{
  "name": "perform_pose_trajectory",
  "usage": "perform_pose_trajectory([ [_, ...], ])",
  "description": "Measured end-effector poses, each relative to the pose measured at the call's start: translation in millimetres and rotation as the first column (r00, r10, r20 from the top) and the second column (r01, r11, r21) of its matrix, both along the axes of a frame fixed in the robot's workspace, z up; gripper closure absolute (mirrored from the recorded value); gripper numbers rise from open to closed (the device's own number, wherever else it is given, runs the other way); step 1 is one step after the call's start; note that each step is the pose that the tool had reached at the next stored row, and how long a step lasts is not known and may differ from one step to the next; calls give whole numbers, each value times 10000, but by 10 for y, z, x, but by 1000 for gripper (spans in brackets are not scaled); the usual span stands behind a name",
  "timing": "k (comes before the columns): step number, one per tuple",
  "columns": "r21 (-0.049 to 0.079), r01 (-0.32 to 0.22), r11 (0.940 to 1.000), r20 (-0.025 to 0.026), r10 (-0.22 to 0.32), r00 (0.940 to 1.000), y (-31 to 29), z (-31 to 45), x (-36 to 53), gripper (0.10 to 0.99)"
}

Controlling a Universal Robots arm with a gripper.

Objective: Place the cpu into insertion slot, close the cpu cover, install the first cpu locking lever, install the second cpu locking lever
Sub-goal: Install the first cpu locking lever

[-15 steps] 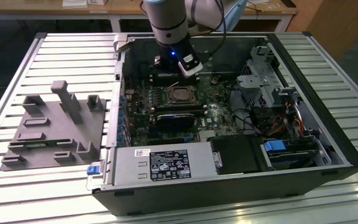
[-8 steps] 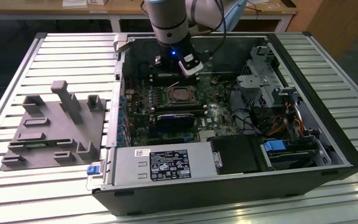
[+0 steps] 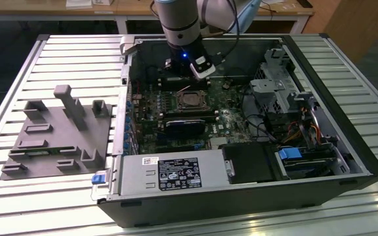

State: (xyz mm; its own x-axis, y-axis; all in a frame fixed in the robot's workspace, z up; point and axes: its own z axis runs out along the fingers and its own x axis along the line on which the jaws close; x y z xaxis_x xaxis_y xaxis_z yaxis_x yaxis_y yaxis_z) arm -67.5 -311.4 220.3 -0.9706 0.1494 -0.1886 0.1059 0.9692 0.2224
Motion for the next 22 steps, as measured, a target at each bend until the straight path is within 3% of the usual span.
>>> perform_pose_trajectory([
  [8,-42,3,10000,11,-3,10000,12,-6,11,984],
  [9,-55,13,10000,64,-13,10000,11,-10,8,984],
  [12,-109,76,9999,296,-72,9995,11,-27,-6,984],
  [14,-134,109,9999,399,-103,9992,13,-43,-16,984],
  [17,-216,211,9995,435,-201,9988,15,-69,-20,984],
  [22,-236,655,9976,435,-644,9970,21,-97,-22,984],
])
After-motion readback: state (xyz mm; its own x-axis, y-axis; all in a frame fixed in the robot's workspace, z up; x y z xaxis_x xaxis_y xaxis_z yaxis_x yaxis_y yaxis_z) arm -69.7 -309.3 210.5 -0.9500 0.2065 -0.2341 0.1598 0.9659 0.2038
